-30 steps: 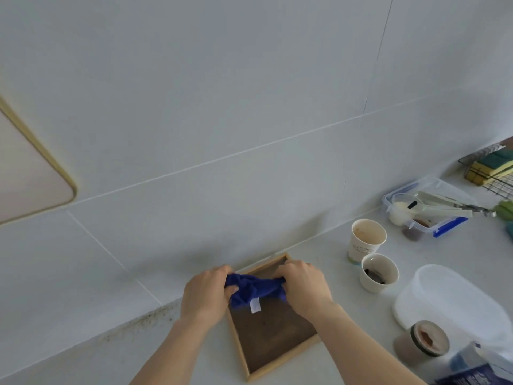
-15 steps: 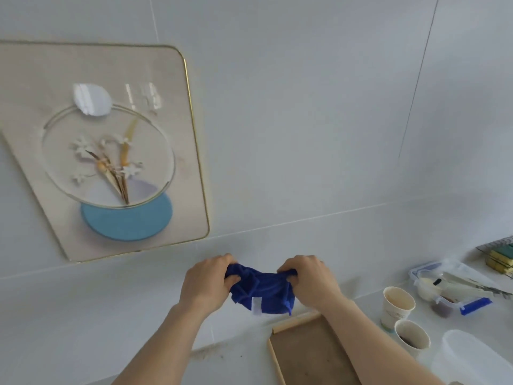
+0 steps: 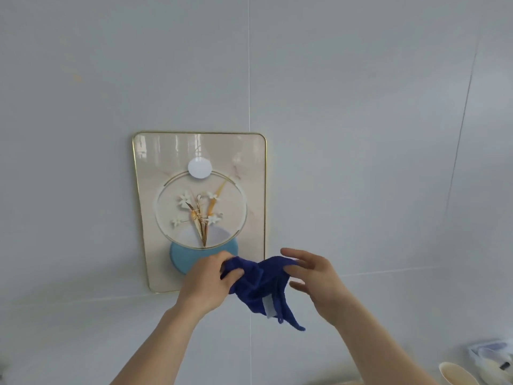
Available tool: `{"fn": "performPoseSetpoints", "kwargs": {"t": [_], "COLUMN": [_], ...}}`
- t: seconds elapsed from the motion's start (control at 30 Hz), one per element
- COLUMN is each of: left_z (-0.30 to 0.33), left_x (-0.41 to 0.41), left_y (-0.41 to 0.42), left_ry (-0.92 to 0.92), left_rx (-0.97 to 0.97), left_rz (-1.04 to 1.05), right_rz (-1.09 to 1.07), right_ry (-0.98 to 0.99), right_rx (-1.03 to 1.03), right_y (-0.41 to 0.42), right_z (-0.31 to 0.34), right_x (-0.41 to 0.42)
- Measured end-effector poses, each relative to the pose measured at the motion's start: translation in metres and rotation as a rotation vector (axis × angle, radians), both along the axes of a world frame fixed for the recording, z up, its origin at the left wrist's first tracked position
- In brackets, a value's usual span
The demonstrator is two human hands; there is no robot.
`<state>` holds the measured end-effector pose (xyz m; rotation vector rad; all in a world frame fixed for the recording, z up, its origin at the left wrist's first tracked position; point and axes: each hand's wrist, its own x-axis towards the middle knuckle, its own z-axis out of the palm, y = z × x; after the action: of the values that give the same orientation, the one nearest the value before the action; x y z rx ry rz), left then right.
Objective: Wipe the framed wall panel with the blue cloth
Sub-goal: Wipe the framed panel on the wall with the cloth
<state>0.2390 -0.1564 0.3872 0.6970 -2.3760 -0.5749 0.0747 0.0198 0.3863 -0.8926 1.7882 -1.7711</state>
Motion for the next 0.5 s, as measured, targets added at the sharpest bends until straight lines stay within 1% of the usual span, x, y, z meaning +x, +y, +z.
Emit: {"fn": "performPoseSetpoints", "kwargs": {"t": [0.07,0.13,0.23,0.27,0.33,0.4,0.43,0.5], "left_z": [0.009,0.018,0.028,0.031,0.035,0.039,0.041,0.042], "left_x": [0.001,-0.002,-0.008,-0.011,-0.015,-0.019,-0.02,-0.02], "left_y": [0.001,0.004,0.012,0.014,0.018,0.019,0.017,0.012], "left_ry": [0.076,0.144,0.249,0.276,0.312,0.325,0.316,0.246], "left_rx": [0.033,0.059,0.102,0.114,0.128,0.13,0.124,0.092], "left_rz": [-0.004,-0.005,-0.012,-0.014,-0.022,-0.06,-0.095,-0.168], "right_rz": [0.028,0.046,0.058,0.066,0.106,0.119,0.109,0.052], "right_ry": [-0.177,-0.296,-0.43,-0.469,-0.425,-0.263,-0.208,-0.165], "right_rx": [-0.142,-0.256,-0.344,-0.344,-0.296,-0.249,-0.239,-0.235], "right_y": [-0.009,-0.02,-0.035,-0.039,-0.047,-0.054,-0.056,-0.058], "right_z": [0.009,0.017,0.028,0.032,0.034,0.032,0.031,0.031], "right_x": [0.009,0.021,0.04,0.046,0.053,0.054,0.051,0.045]}}
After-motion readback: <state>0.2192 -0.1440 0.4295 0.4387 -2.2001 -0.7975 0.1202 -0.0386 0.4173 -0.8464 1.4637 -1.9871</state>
